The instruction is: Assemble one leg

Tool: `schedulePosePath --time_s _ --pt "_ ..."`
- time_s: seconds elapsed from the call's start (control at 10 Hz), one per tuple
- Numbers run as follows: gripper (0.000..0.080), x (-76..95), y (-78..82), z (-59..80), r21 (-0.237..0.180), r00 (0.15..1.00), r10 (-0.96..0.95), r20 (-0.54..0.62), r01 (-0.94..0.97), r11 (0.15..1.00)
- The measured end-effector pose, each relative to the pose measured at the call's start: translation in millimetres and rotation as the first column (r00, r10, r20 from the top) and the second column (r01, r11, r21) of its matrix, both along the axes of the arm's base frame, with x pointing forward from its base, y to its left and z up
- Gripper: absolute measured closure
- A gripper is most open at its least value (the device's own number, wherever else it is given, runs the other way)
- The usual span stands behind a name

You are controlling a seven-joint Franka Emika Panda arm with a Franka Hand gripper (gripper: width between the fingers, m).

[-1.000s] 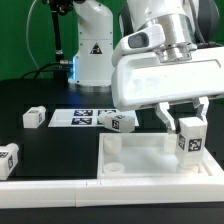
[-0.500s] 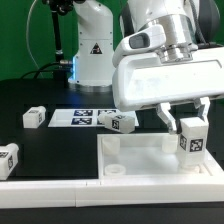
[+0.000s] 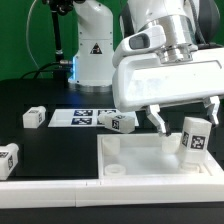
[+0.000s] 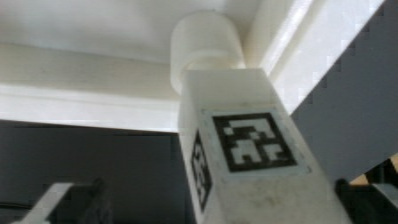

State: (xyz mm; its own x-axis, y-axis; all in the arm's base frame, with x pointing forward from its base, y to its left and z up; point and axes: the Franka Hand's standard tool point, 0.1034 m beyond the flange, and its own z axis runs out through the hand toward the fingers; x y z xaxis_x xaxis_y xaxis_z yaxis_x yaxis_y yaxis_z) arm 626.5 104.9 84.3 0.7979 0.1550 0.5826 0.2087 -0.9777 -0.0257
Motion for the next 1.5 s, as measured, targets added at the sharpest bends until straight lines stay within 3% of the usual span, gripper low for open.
schedulePosePath --time_s 0.4,0.5,0.6,0.7,0.9,1.0,1.1,1.2,1.5 --pt "0.0151 0.0 0.0 -0.1 0.0 1.0 0.0 0.0 0.0 1.0" --pt "0.0151 -2.7 2.0 -3.2 0.019 0.999 -0.027 -0.044 0.028 0.999" --pt "0.0151 -4.9 9.4 1.0 0.048 0.989 -0.062 -0.132 0.069 0.996" --pt "0.0151 2.2 10.1 9.3 0.05 0.989 -0.066 -0.129 0.073 0.996" --pt "0.0151 1.9 16.9 1.8 0.068 0.945 -0.078 -0.319 0.104 0.992" --pt "0.0151 8.7 12.6 2.7 0.064 0.935 -0.079 -0.345 0.108 0.992" --pt "0.0151 2.5 7.0 -2.5 0.057 0.896 -0.072 -0.437 0.108 0.993" --pt "0.0151 0.6 4.6 1.8 0.059 0.85 -0.061 -0.523 0.107 0.992" --pt "0.0151 3.1 5.4 2.4 0.06 0.845 -0.057 -0.532 0.105 0.993"
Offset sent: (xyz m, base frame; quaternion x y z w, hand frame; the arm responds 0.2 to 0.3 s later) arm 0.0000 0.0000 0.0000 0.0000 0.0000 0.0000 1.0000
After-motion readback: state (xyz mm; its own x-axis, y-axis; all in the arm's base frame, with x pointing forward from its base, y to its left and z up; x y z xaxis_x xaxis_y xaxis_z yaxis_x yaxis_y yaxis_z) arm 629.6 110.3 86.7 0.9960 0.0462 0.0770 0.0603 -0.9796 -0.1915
